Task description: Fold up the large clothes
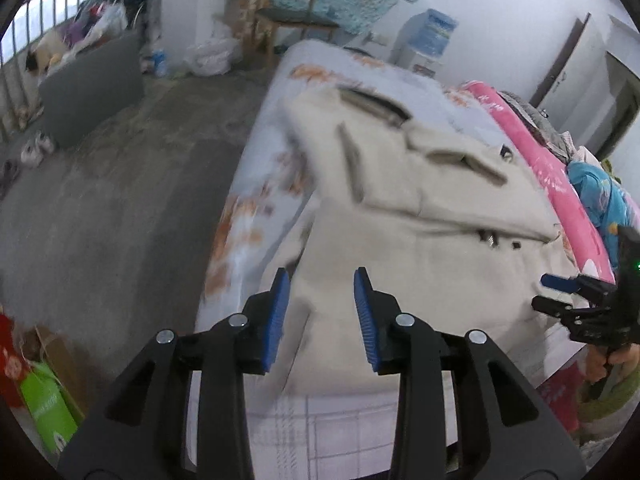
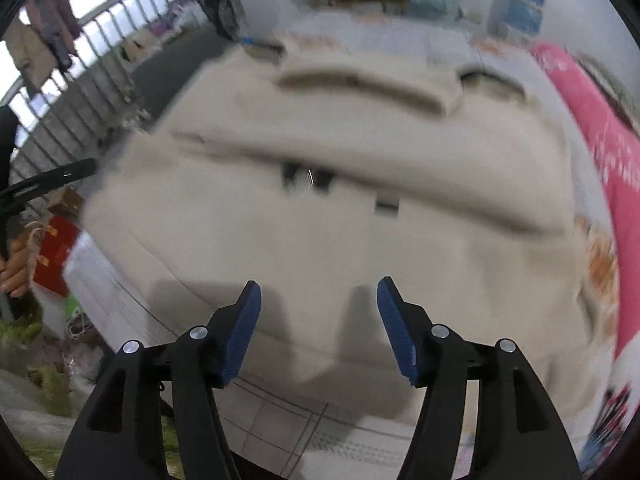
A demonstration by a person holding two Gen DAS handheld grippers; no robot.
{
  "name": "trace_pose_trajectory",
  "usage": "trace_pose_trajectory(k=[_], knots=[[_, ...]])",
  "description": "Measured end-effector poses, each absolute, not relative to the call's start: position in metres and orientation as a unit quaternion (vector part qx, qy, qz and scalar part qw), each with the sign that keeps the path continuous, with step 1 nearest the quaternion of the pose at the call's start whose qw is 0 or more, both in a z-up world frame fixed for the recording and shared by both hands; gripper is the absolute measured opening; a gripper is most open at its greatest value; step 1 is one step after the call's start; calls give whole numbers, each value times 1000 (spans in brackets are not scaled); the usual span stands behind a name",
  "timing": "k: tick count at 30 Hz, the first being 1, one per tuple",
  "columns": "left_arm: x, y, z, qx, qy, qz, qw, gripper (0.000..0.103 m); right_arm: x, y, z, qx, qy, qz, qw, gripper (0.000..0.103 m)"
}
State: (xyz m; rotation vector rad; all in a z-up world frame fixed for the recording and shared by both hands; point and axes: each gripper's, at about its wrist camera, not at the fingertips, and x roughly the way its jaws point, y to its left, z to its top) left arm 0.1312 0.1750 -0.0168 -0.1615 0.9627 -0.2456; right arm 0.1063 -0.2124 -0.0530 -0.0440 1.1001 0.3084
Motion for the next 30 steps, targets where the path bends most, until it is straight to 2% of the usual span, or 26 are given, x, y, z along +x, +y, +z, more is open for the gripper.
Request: trace_pose_trajectory(k=[10, 17, 21, 25, 27, 30], knots=[[156, 177, -48, -79, 474, -145, 865, 32, 103, -212, -54, 4, 520, 126, 845, 61], [162, 180, -38, -138, 443, -248, 851, 33, 107, -210, -55, -2, 523, 119, 844, 61], [178, 174, -53, -121, 475, -221, 843, 33, 109, -210, -55, -3, 523, 117, 844, 61], [172, 168, -42, -148, 441, -279, 840, 33, 110, -209, -56, -4, 522, 116, 845, 62], [168, 160, -37, -140, 428, -297, 842, 33, 109, -210, -56, -4, 521, 117, 846, 62], [178, 148, -45, -93, 457, -240, 851, 31, 109, -211, -56, -3, 519, 119, 847, 62]])
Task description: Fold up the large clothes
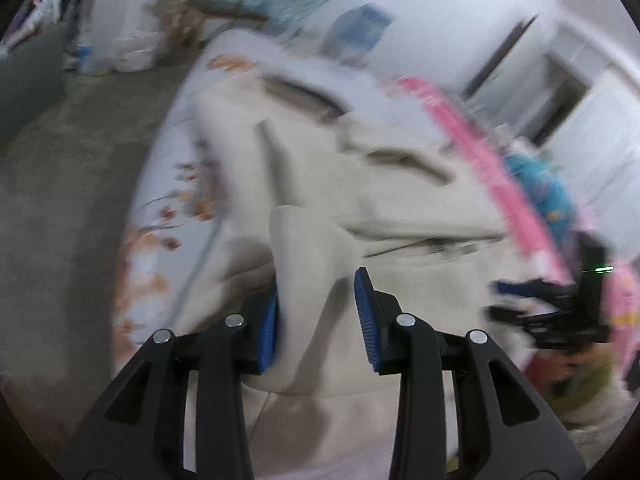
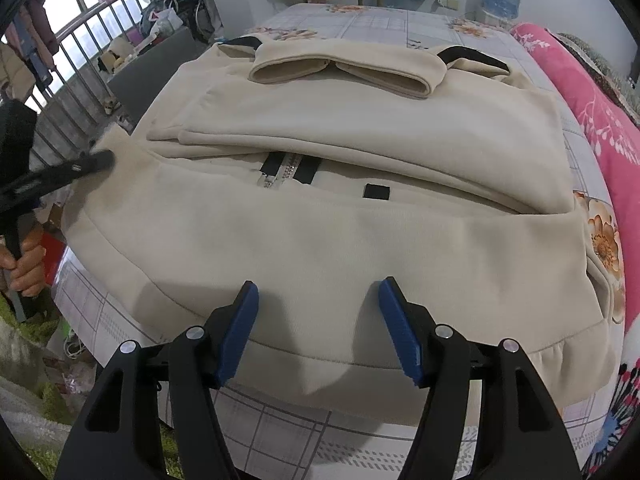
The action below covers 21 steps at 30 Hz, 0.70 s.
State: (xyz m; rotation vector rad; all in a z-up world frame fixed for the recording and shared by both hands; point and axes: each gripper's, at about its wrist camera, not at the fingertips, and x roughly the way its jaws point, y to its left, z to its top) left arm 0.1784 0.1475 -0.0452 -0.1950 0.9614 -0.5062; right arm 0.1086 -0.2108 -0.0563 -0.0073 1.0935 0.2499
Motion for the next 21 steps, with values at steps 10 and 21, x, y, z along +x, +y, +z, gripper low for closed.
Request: trace_pose_trajectory(k=[10, 21], knots=[[165, 114, -40, 40, 456, -138, 878, 14, 98, -241, -49, 52, 505, 114, 854, 62], [159, 107, -39, 83, 459, -96, 879, 14, 76, -360, -28, 140, 462, -16, 875, 44]])
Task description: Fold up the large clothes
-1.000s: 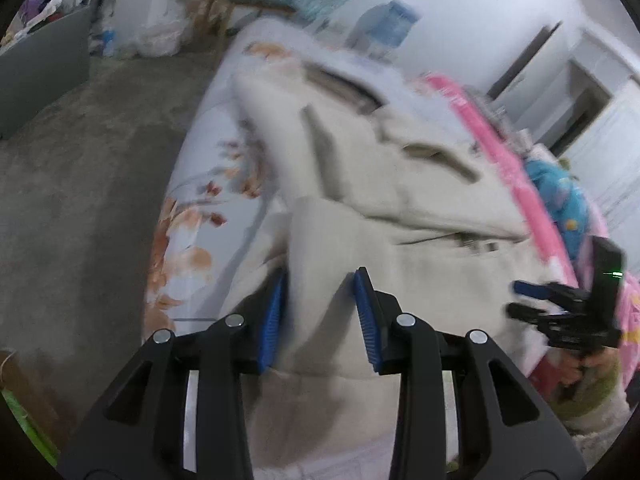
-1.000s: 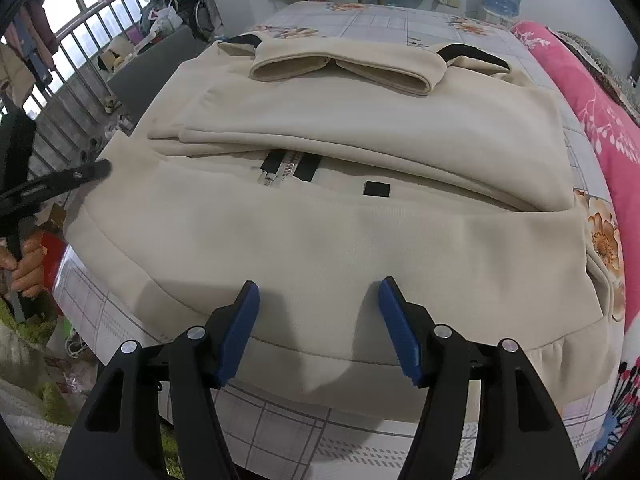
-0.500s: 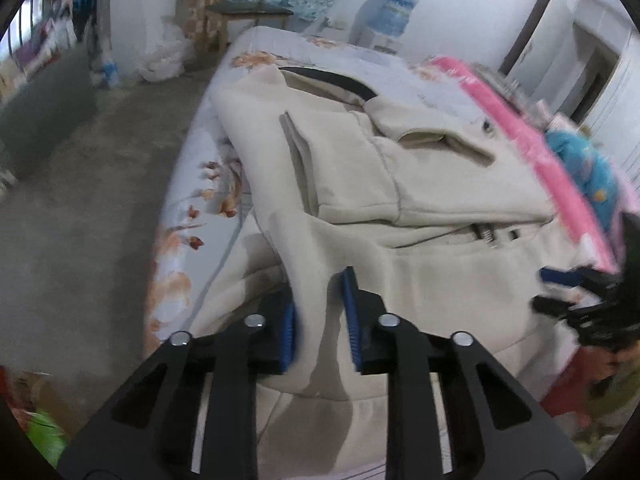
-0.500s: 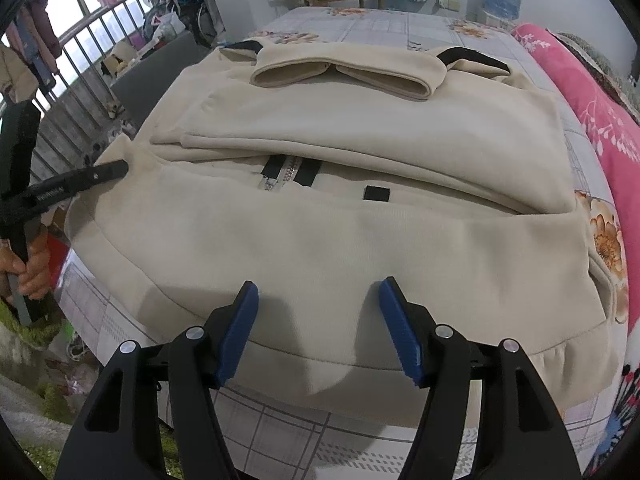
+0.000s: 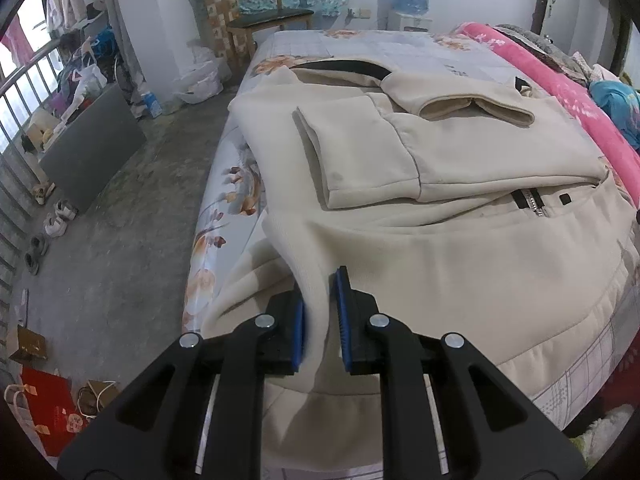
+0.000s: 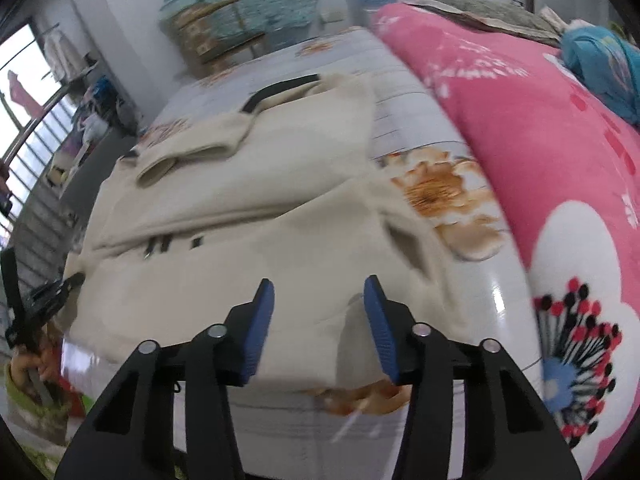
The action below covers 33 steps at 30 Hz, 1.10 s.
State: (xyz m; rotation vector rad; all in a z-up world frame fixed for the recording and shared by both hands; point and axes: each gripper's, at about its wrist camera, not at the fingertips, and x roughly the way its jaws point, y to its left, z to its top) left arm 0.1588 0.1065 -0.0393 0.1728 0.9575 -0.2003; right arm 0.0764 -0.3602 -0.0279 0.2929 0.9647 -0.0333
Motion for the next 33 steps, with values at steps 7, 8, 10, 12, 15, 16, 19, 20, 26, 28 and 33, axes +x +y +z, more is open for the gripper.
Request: trace_pose_trajectory(k=[7, 8, 10, 12, 15, 16, 19, 20, 26, 28, 33], knots=[[159, 101, -40, 95, 462, -85, 878, 14, 113, -377, -41, 133, 464, -20, 875, 39], [160, 99, -41, 95, 462, -84, 878, 14, 120, -382, -47, 137, 470, -22, 872, 39], [160, 97, -42, 96, 462, -83, 878, 14, 125, -388, -56, 148, 479, -19, 865, 38], [160, 97, -42, 97, 462, -82, 878, 14, 124, -390, -58, 156, 481, -12, 863, 38], [161, 97, -42, 95, 463, -80, 878, 14, 116, -389, -55, 152, 500, 3, 853, 38], [161, 97, -42, 94, 463, -80, 878, 14, 112, -390, -54, 153, 507, 10, 848, 38], [161, 96, -42, 96, 463, -79, 878, 14, 108, -394, -53, 167, 514, 23, 841, 38], [161, 97, -42, 95, 463, -79, 878, 14, 110, -394, -53, 167, 516, 22, 840, 37], [162, 98, -42, 87, 465, -78, 878, 14, 131, -381, -56, 129, 511, 3, 850, 28], [162, 99, -42, 82, 466, -76, 878, 14, 133, -372, -55, 98, 513, -12, 853, 20], [162, 98, -42, 84, 467, -71, 877, 14, 123, -348, -40, 11, 493, -51, 869, 8]])
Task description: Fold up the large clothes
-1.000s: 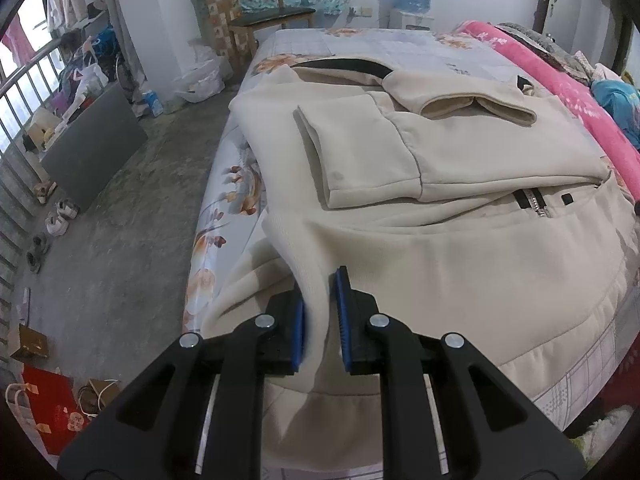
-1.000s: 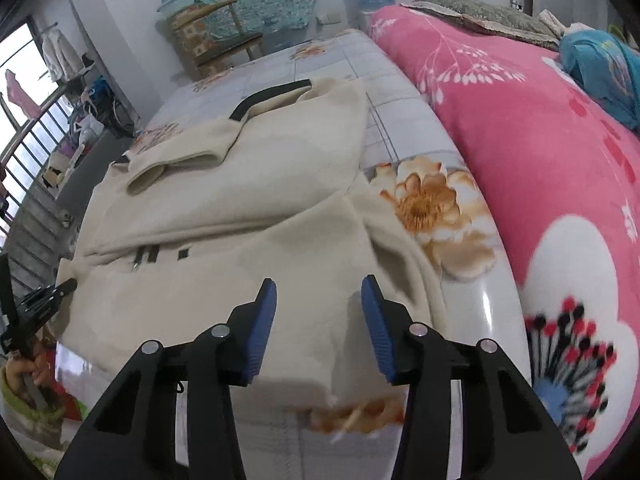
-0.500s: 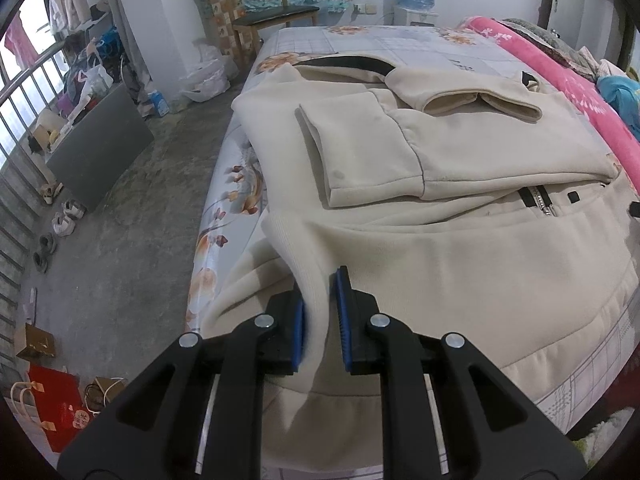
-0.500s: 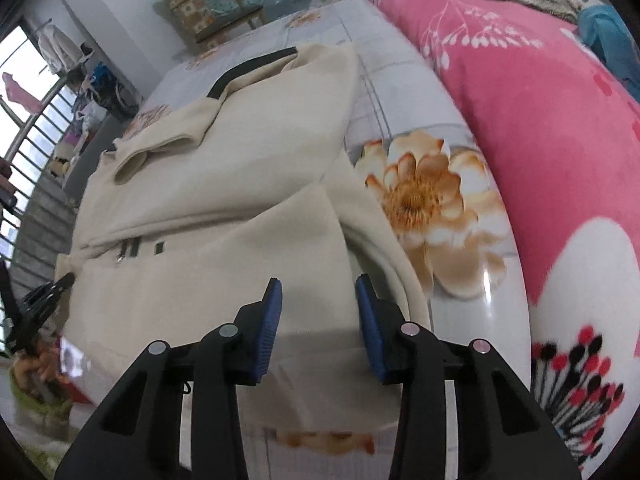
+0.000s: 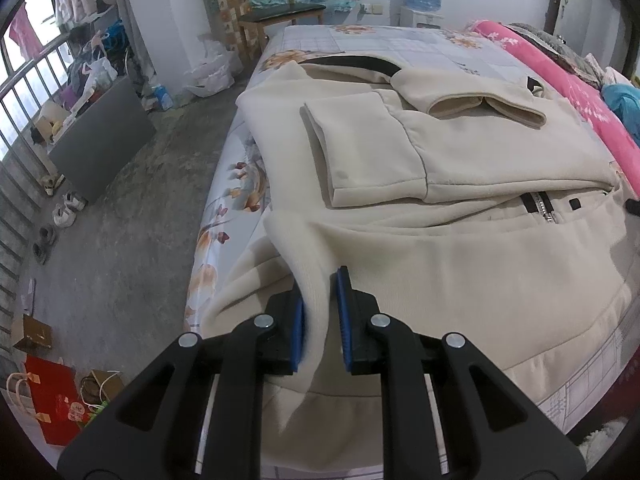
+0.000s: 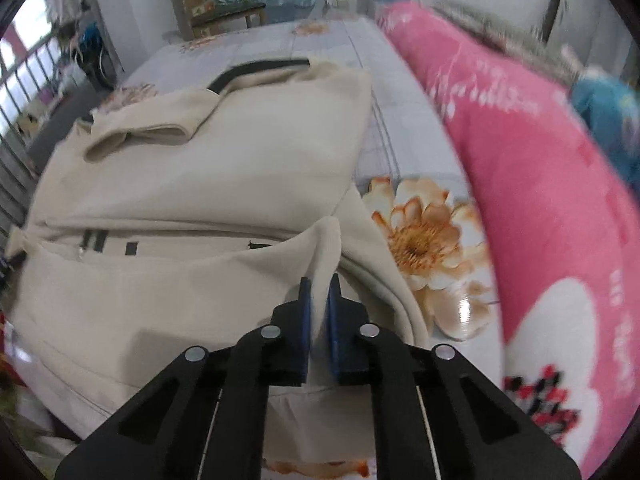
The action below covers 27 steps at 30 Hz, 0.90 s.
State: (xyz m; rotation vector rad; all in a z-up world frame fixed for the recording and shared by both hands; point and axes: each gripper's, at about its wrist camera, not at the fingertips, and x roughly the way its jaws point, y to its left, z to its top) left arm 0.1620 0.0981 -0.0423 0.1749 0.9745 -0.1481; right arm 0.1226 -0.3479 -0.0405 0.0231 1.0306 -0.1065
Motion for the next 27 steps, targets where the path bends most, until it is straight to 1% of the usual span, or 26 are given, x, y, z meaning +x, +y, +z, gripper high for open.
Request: trace_pose_trajectory(k=[3, 6, 10, 27], knots=[[162, 96, -42, 92, 468, -69, 876, 15, 118, -328, -35, -60, 473, -78, 876, 8], [163, 94, -42, 95, 469, -67, 875, 15, 121, -320, -42, -97, 472, -91, 871, 8], [163, 94, -42, 91, 472, -65, 874, 15, 129, -323, -55, -98, 488, -100, 861, 8], [164, 92, -43, 96, 473, -58, 874, 15, 131, -320, -57, -89, 488, -112, 861, 8]])
